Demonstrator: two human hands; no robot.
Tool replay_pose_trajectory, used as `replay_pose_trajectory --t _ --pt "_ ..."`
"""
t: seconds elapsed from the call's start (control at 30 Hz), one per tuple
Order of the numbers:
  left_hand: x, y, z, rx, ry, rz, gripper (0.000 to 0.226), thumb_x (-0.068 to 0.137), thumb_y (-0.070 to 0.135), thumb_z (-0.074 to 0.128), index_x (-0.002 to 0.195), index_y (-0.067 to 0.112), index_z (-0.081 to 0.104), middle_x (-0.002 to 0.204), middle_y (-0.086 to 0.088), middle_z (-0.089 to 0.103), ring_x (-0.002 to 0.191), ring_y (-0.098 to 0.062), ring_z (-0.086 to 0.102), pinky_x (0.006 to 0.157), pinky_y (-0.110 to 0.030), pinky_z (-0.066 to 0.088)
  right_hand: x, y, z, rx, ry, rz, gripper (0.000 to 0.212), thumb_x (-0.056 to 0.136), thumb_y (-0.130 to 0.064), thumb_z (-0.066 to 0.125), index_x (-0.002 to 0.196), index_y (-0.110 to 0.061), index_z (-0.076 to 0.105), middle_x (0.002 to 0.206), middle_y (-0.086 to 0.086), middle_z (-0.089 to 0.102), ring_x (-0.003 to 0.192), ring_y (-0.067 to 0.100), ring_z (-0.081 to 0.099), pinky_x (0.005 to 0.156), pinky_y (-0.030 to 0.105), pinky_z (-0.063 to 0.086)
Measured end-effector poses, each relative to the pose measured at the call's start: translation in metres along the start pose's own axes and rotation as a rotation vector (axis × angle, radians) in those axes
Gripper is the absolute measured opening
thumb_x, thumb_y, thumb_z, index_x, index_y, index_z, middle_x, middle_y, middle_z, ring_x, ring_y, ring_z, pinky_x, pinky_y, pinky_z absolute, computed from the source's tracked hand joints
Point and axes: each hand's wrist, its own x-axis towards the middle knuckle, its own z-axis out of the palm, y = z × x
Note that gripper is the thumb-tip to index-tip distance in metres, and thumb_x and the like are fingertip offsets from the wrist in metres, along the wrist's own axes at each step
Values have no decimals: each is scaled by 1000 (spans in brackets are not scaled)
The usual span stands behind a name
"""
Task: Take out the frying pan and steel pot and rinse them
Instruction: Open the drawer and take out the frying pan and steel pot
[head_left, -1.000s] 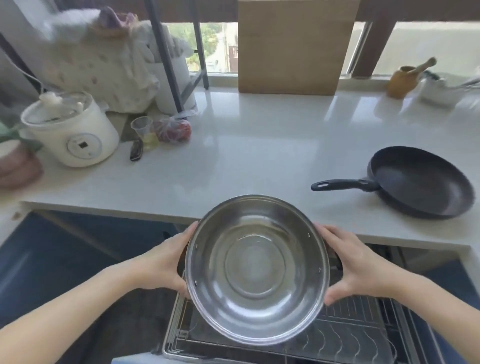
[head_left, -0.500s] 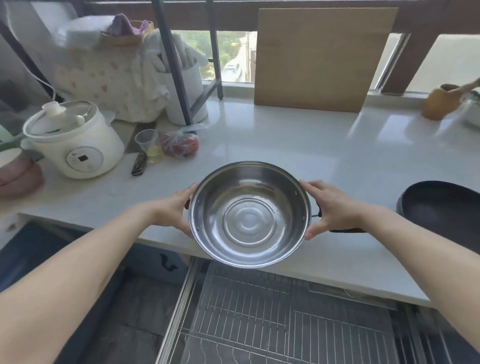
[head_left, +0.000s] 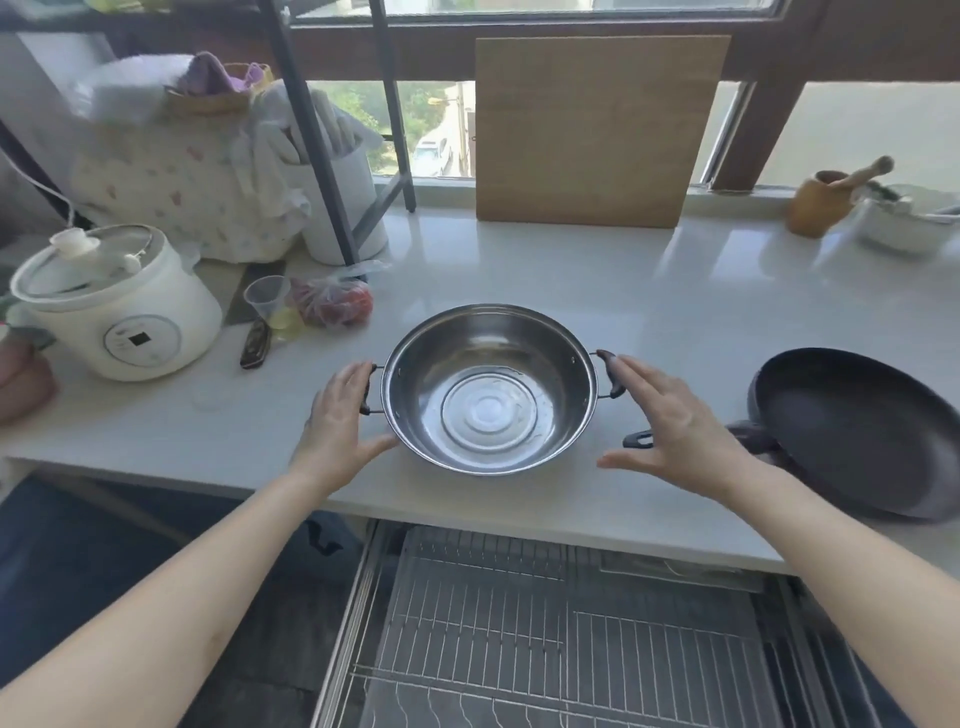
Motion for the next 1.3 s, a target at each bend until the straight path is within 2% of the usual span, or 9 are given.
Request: replay_pose_trajectory --t 0.1,0.2,0.33,0.53,0.67,0.83,0.93,1.13,1.3 --pt "-52 14 -1 -65 -49 41 101 78 40 75 155 24 10 160 0 13 145 -15 11 119 -37 11 -62 -24 1 61 57 13 116 60 -83 57 153 -25 20 152 -12 27 137 16 29 113 34 26" --pt "-115 33 -5 -147 -129 52 95 83 38 71 154 24 11 159 5 14 139 1 5 114 -25 7 -131 -44 10 107 80 106 109 66 -79 57 153 -27 17 149 -18 21 142 4 18 117 31 18" --pt "-202 33 -6 -169 -238 -26 91 86 42 67 154 22 10 158 6 17 144 -9 11 116 -28 12 -227 -64 36 214 107 349 106 67 -66 64 153 -26 16 152 -16 21 137 -5 14 115 25 14" --pt "-316 18 5 -172 -223 -224 86 85 33 71 152 15 20 155 0 26 142 -15 17 114 -30 17 -353 -75 89 202 196 699 103 68 -45 78 150 -9 28 153 8 33 141 22 29 114 34 21" --pt "-377 14 17 -136 -140 -392 82 83 29 74 150 11 29 152 -5 30 140 -21 22 114 -39 24 -412 -77 113 213 285 927 97 72 -33 82 148 -1 29 151 16 34 139 29 28 114 44 24" --pt "-420 26 29 -44 17 -717 86 77 29 80 144 2 33 142 -23 37 132 -39 31 107 -51 29 -464 -63 121 160 230 1110 99 72 -41 81 144 5 31 138 30 42 132 41 34 106 52 33" --pt "-422 28 38 11 -80 -935 102 68 41 84 143 -2 30 139 -27 38 129 -43 34 103 -54 33 -470 -56 117 109 145 1184 107 68 -52 80 144 5 29 136 30 43 128 44 38 97 54 40" --pt "-403 39 63 85 -177 -974 106 60 59 82 132 -2 35 135 -23 40 125 -39 39 100 -48 36 -450 -53 123 62 28 1253 113 59 -71 75 139 -2 32 135 20 45 125 38 43 89 50 45" --pt "-382 47 73 65 -113 -1063 110 60 60 82 132 -6 33 137 -23 39 127 -37 37 102 -46 34 -429 -52 130 89 55 1265 111 61 -64 79 137 -1 29 136 19 45 126 36 41 92 48 43"
